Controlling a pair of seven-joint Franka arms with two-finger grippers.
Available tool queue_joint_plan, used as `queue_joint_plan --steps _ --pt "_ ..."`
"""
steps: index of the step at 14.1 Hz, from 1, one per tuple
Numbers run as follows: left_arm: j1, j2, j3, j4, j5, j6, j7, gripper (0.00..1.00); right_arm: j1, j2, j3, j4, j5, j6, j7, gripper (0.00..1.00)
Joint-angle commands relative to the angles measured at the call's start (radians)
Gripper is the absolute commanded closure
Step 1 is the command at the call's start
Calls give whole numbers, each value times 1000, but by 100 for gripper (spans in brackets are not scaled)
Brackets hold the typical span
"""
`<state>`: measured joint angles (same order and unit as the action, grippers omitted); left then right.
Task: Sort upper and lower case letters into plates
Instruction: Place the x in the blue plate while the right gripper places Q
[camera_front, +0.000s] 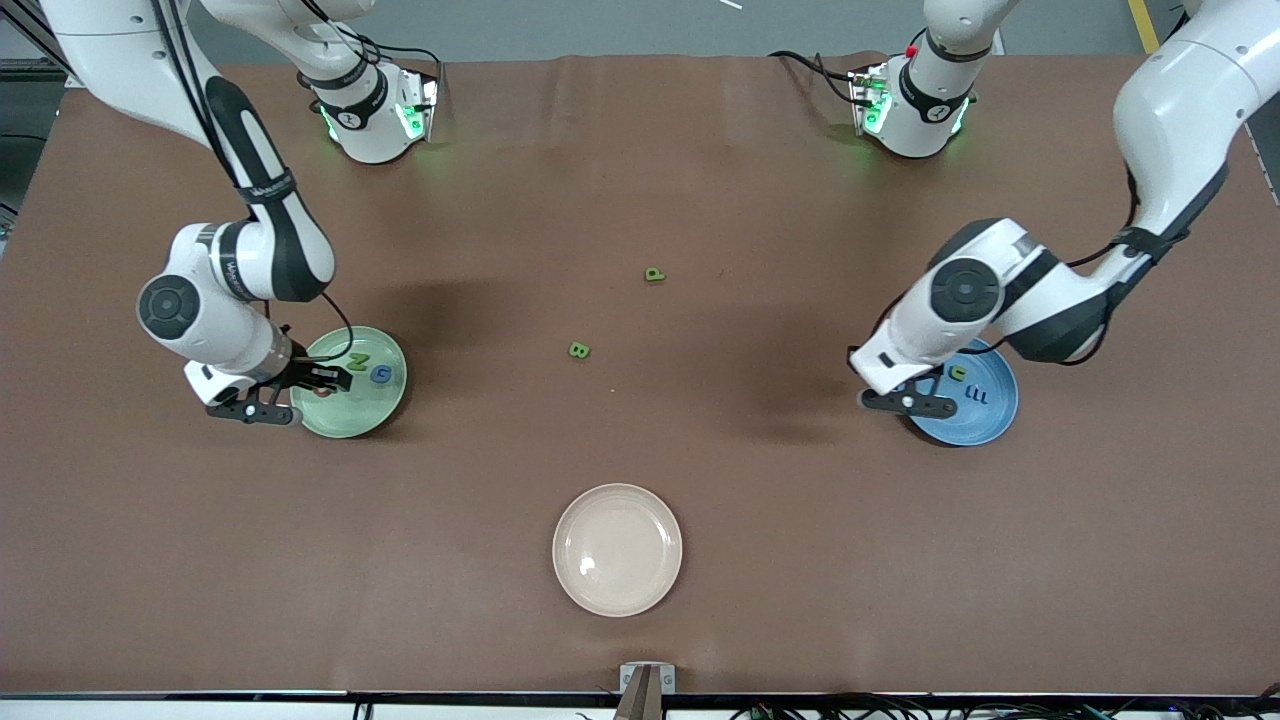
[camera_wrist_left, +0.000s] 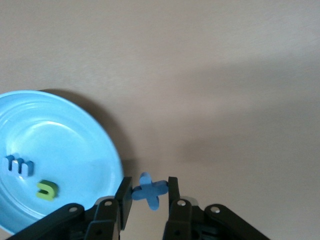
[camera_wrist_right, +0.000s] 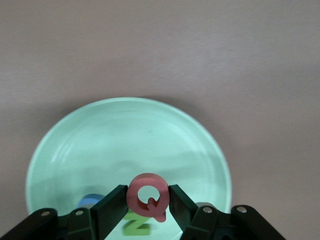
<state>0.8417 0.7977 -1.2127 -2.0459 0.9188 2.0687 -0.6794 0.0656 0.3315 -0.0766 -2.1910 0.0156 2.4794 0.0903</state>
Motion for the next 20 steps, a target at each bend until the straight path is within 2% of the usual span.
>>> queue_joint_plan --steps 1,5,6,7,8,9,11,14,17,20 --pt "95 -25 -15 -76 49 70 63 88 -29 0 23 -35 -16 50 -12 98" --pt "184 -17 -7 -109 78 109 147 88 -29 61 23 -33 -14 111 -10 92" --pt "201 -15 1 -114 78 131 171 88 -29 66 23 -33 -14 114 -10 87" --pt "203 -9 16 -122 80 139 175 88 -29 66 23 -32 -14 113 -10 62" --pt "203 -11 25 -128 80 146 176 87 -29 64 23 -32 -14 113 -10 4" --pt "204 -9 30 -137 92 156 176 87 -29 63 23 -30 -14 104 -9 0" --pt "206 -8 57 -149 124 179 176 87 -26 49 24 -24 -13 84 -1 0" --pt "206 -9 87 -165 129 209 176 87 -4 -3 34 26 10 -87 29 0" --pt "204 -8 91 -169 129 209 176 86 92 -45 58 30 43 -128 242 0" --pt "204 -8 91 -169 127 209 176 82 276 -43 63 33 43 -114 585 0"
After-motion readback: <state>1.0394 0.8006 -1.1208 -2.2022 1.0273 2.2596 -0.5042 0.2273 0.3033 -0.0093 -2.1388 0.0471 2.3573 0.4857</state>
